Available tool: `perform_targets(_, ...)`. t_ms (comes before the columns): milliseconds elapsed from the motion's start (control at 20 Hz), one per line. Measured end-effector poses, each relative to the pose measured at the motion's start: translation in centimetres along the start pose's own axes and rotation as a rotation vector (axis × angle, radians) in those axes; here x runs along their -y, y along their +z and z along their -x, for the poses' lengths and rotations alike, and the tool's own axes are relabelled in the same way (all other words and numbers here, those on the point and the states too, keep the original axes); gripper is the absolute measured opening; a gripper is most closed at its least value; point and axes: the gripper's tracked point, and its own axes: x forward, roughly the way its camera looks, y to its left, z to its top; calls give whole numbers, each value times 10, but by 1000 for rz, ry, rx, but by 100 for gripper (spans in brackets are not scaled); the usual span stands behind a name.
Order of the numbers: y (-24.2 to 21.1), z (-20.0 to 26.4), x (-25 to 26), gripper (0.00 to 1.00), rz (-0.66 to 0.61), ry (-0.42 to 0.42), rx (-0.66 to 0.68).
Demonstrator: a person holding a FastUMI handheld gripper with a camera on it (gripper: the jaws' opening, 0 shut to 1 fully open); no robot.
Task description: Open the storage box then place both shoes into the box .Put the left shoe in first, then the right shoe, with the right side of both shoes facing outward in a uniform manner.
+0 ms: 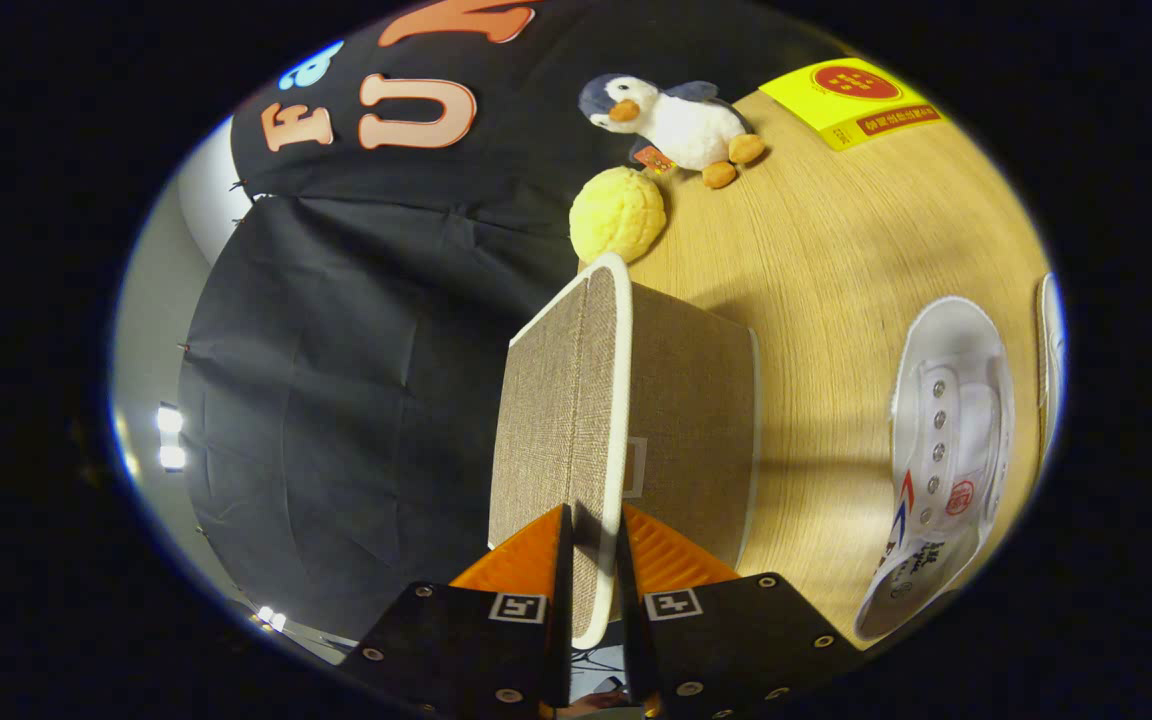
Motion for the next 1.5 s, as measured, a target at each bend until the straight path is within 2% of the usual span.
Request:
perform_targets(100,4,2,-10,14,-60,51,12)
perform_targets(150,6,3,-14,12,-54,58,32)
perform_targets(200,8,4,-17,5,-42,63,46)
perform_targets(300,7,7,-25,1,-42,87,52)
perform_targets(400,8,11,-30,1,-50,85,60)
perform_targets(500,11,18,-54,1,-45,142,80)
perform_targets(900,15,17,-142,2,81,212,112)
perform_targets(1100,16,-3,-180,2,116,233,113)
perform_targets(1500,-5,-81,-235,3,137,238,88)
